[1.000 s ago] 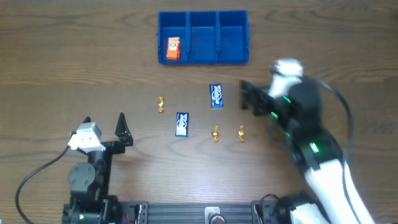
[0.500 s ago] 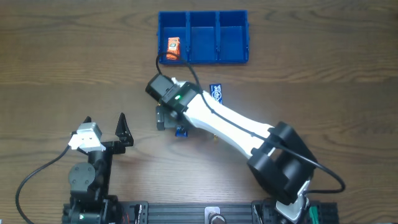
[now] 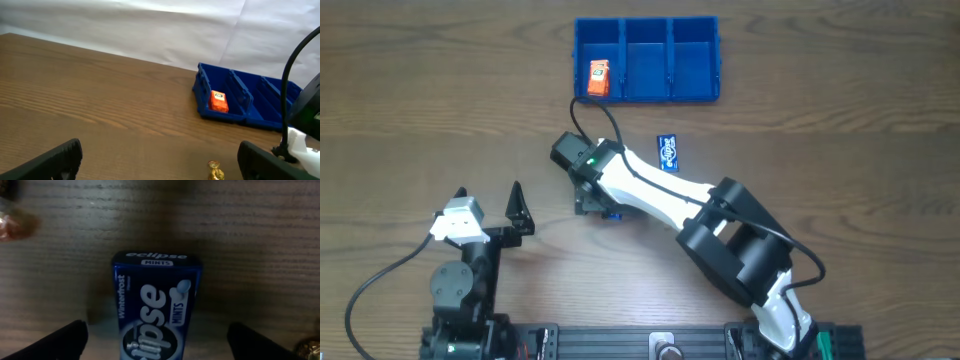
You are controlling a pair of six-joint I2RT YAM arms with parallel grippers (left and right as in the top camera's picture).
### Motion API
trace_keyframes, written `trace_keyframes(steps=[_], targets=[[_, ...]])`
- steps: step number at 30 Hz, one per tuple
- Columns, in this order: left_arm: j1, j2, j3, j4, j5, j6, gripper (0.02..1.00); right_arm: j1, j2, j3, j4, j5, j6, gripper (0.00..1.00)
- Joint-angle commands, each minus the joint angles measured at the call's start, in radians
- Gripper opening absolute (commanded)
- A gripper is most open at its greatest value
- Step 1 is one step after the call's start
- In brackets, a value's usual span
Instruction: Sort Candies Into Trays
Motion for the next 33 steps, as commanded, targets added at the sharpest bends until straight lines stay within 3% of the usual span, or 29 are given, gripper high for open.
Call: trace_keyframes(steps=[1,5,7,10,13,18,21,25,33], targets=[[0.007,-0.005,-0.024,-0.035,-0.013,0.017,0.998,-0.007,0.036,0.015,0.003,0.017,0.011,0.728],[0.007,-0.005,-0.024,-0.035,-0.013,0.017,0.998,-0.007,0.036,0.016,0.004,0.017,0.011,0.38],[0.007,-0.005,-0.024,-0.035,-0.013,0.017,0.998,-0.007,0.036,0.017,0.005,0.018,0.01,0.303],[0.007,-0.005,-0.024,-0.035,-0.013,0.017,0.998,-0.005,0.022,0.037,-0.014,0.032,0.003,0.288],[0.007,-0.005,-0.024,-0.035,-0.013,0.017,0.998,-0.023,-0.053,0.158,-0.146,0.152,-0.047,0.268],[0.007,-0.005,-0.024,-0.035,-0.013,0.017,0.996,-0.212,0.0,0.604,-0.307,0.209,-0.302,0.261],[0.007,-0.005,-0.024,-0.035,-0.013,0.017,0.998,-0.295,0.09,0.794,-0.286,0.27,-0.376,0.259],[0.007,-0.005,-0.024,-0.035,-0.013,0.017,0.998,-0.353,0.175,0.824,-0.126,0.279,-0.484,0.261],[0.007,-0.005,-0.024,-0.035,-0.013,0.017,0.998,-0.394,0.301,0.823,-0.006,0.275,-0.5,0.288]])
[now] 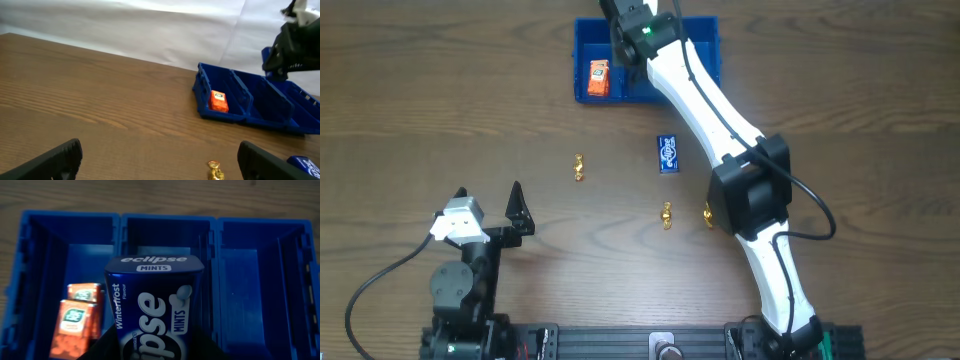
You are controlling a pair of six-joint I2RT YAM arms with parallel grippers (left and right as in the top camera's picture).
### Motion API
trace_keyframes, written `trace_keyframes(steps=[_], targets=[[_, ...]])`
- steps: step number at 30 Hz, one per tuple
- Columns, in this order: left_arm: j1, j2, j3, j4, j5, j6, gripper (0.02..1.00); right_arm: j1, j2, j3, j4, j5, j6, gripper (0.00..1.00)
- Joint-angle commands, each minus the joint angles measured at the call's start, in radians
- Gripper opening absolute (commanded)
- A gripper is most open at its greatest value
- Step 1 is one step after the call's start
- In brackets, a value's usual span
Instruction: Sort Candies Into Trays
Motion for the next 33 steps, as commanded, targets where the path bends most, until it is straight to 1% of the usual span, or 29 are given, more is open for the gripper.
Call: trace_keyframes(steps=[1,3,5,8,9,10,11,13,16,17,19,20,21,22,23,25,28,29,33], targets=[[0.007,-0.005,-0.024,-0.034,-0.013,0.017,0.998,-0.03,0.035,0.009,0.015,0.023,-0.024,0.286],[0.007,-0.005,-0.024,-0.034,-0.013,0.017,0.998,-0.037,0.038,0.009,0.015,0.023,-0.023,0.288],[0.007,-0.005,-0.024,-0.034,-0.013,0.017,0.998,-0.037,0.038,0.009,0.015,0.023,-0.023,0.334],[0.007,-0.005,-0.024,-0.034,-0.013,0.017,0.998,-0.038,0.046,0.009,0.015,0.021,-0.023,0.378],[0.007,-0.005,-0.024,-0.034,-0.013,0.017,0.998,-0.038,0.05,0.009,0.018,0.009,-0.024,0.421],[0.007,-0.005,-0.024,-0.034,-0.013,0.017,0.998,-0.038,0.053,0.009,0.018,0.0,-0.023,0.492],[0.007,-0.005,-0.024,-0.034,-0.013,0.017,0.996,-0.038,0.056,0.009,0.018,-0.005,-0.023,0.592],[0.007,-0.005,-0.024,-0.034,-0.013,0.017,0.998,-0.034,0.055,0.009,0.018,-0.007,-0.024,0.733],[0.007,-0.005,-0.024,-0.034,-0.013,0.017,0.998,-0.024,0.021,0.009,-0.008,-0.007,-0.024,0.785],[0.007,-0.005,-0.024,-0.034,-0.013,0.017,0.996,-0.015,-0.012,0.008,-0.049,-0.007,-0.023,0.814],[0.007,-0.005,-0.024,-0.034,-0.013,0.017,0.998,0.002,-0.067,-0.002,-0.143,-0.008,-0.021,0.84],[0.007,-0.005,-0.024,-0.034,-0.013,0.017,0.998,0.011,-0.093,-0.02,-0.179,-0.008,-0.015,0.882],[0.007,-0.005,-0.024,-0.034,-0.013,0.017,0.998,0.02,-0.127,-0.061,-0.209,-0.011,-0.008,0.95],[0.007,-0.005,-0.024,-0.034,-0.013,0.017,0.998,0.032,-0.182,-0.151,-0.228,-0.028,0.019,0.98],[0.007,-0.005,-0.024,-0.034,-0.013,0.017,0.996,0.038,-0.22,-0.221,-0.219,-0.057,0.02,0.996],[0.007,-0.005,-0.024,-0.034,-0.013,0.017,0.998,0.048,-0.318,-0.433,-0.163,-0.116,0.065,1.0],[0.007,-0.005,-0.024,-0.034,-0.013,0.017,0.998,0.049,-0.396,-0.68,-0.063,-0.187,0.072,1.0],[0.007,-0.005,-0.024,-0.034,-0.013,0.017,0.998,0.048,-0.394,-0.72,-0.055,-0.186,0.094,0.998],[0.007,-0.005,-0.024,-0.034,-0.013,0.017,0.998,0.038,-0.387,-0.862,0.043,-0.199,0.101,0.996]])
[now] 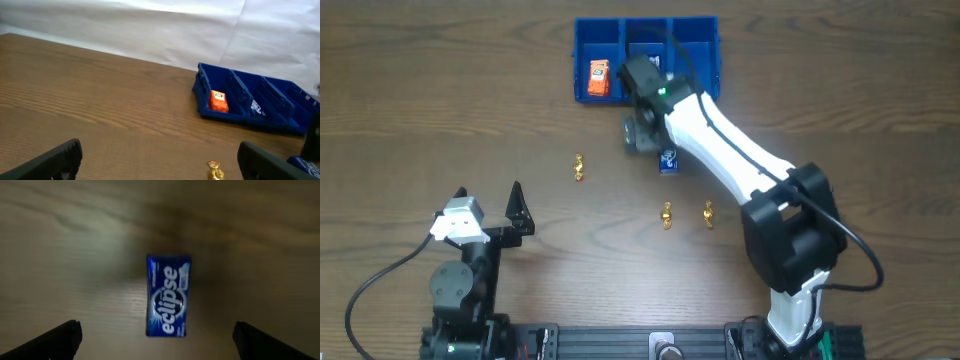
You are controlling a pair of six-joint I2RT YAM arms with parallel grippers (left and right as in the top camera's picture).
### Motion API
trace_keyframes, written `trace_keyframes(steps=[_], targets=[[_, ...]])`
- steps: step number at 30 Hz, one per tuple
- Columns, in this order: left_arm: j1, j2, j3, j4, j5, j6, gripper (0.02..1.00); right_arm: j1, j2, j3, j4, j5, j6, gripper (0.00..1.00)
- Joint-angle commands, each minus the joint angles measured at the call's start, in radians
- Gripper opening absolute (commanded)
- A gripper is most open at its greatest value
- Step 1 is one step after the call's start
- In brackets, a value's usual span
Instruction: Sort Candies Into Trays
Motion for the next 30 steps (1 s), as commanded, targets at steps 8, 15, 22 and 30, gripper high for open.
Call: trace_keyframes(steps=[8,15,22,30], targets=[[0.007,-0.005,-0.024,-0.034,-0.013,0.018,0.998,-0.032,0.024,-0.182,0.148,-0.042,0.039,0.923],[0.007,-0.005,-0.024,-0.034,-0.013,0.018,0.998,-0.034,0.074,-0.183,0.192,-0.042,0.099,0.678],[0.007,-0.005,-0.024,-0.034,-0.013,0.018,0.998,-0.015,0.068,-0.179,0.196,-0.043,0.101,0.292],[0.007,-0.005,-0.024,-0.034,-0.013,0.018,0.998,0.02,-0.101,0.212,-0.076,0.133,0.093,0.277]])
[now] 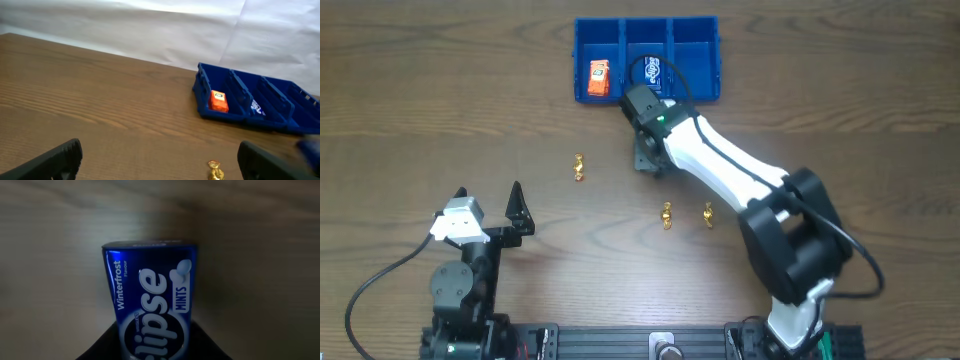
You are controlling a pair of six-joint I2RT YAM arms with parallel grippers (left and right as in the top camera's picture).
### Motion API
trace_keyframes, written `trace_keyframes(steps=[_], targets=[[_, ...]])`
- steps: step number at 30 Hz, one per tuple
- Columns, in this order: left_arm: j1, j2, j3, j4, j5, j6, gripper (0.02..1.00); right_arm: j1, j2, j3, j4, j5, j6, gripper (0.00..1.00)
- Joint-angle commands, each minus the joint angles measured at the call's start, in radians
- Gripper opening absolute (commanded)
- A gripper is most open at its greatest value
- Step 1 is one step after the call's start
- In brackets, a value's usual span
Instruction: Sort Candies Into Trays
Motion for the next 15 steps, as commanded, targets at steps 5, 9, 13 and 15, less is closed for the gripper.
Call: trace_keyframes(steps=[5,9,13,15], targets=[[0.007,-0.005,-0.024,-0.034,-0.013,0.018,0.998,-0.075,0.257,0.852,-0.234,0.183,-0.138,0.294],[0.007,-0.005,-0.024,-0.034,-0.013,0.018,0.996,-0.133,0.389,0.878,-0.114,0.148,-0.153,0.31],[0.007,-0.005,-0.024,-0.034,-0.013,0.018,0.998,-0.157,0.473,0.878,-0.072,0.105,-0.155,0.299],[0.007,-0.005,-0.024,-0.034,-0.013,0.018,0.998,-0.158,0.48,0.878,-0.066,0.104,-0.155,0.301]])
